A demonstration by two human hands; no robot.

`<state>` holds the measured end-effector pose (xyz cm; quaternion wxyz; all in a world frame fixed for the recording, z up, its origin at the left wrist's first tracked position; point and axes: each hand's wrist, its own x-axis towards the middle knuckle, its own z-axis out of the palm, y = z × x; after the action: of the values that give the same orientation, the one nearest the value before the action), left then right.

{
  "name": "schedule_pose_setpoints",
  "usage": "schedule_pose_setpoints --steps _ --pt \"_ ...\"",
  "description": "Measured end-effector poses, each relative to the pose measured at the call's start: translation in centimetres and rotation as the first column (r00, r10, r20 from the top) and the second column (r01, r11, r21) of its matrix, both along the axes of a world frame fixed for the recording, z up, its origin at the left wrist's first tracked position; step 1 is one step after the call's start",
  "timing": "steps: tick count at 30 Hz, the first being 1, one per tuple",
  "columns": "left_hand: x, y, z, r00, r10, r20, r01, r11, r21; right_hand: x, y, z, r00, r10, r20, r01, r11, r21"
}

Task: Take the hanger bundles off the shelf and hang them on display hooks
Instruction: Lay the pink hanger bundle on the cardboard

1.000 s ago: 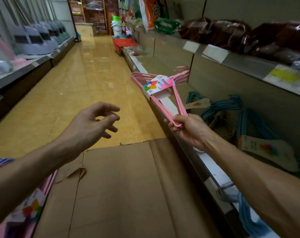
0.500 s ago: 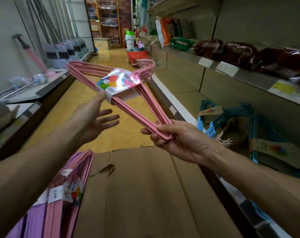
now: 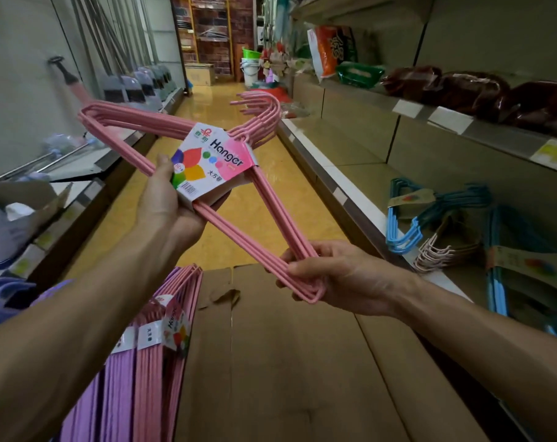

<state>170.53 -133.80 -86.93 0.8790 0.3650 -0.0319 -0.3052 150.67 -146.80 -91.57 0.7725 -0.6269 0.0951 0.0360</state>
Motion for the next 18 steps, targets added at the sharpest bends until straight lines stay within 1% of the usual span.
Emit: schedule_pose_setpoints --steps 4,7,9,11,13,15,17,18 --pt "0.0 0.9 -1.0 0.999 -0.033 0.014 0.033 0.999 0.008 2.7 2.2 1.3 0.98 -0.187 -0.069 0.186 0.982 -0.018" --pt "-0.2 1.5 -2.0 0.996 -0.086 0.027 0.084 0.995 0.051 4.9 3.2 1.9 0.964 -0.25 -0.086 0.252 0.968 0.014" --pt "-0.2 1.9 -2.8 0.988 -0.142 0.053 0.138 0.988 0.076 6.0 3.5 1.7 0.946 -0.301 -0.118 0.301 0.954 -0.017" --pt "-0.3 2.1 -3.2 0.976 -0.194 0.102 0.18 0.975 0.132 6.7 3.8 1.1 0.927 -0.351 -0.132 0.348 0.936 -0.042" --pt "-0.3 2.1 -3.0 0.956 -0.238 0.174 0.198 0.956 0.218 6.9 4.0 0.3 0.912 -0.388 -0.129 0.391 0.92 -0.003" --pt "0.0 2.2 -2.7 0.919 -0.267 0.29 0.144 0.912 0.383 6.6 4.0 -0.3 0.9 -0.416 -0.127 0.423 0.906 0.03" --pt "0.5 2.7 -2.3 0.846 -0.347 0.405 0.044 0.803 0.594 6.3 3.7 -0.5 0.881 -0.456 -0.125 0.461 0.887 0.008" --pt "0.8 3.0 -2.2 0.811 -0.383 0.443 -0.017 0.741 0.671 6.1 3.6 -0.4 0.869 -0.479 -0.121 0.48 0.877 -0.022"
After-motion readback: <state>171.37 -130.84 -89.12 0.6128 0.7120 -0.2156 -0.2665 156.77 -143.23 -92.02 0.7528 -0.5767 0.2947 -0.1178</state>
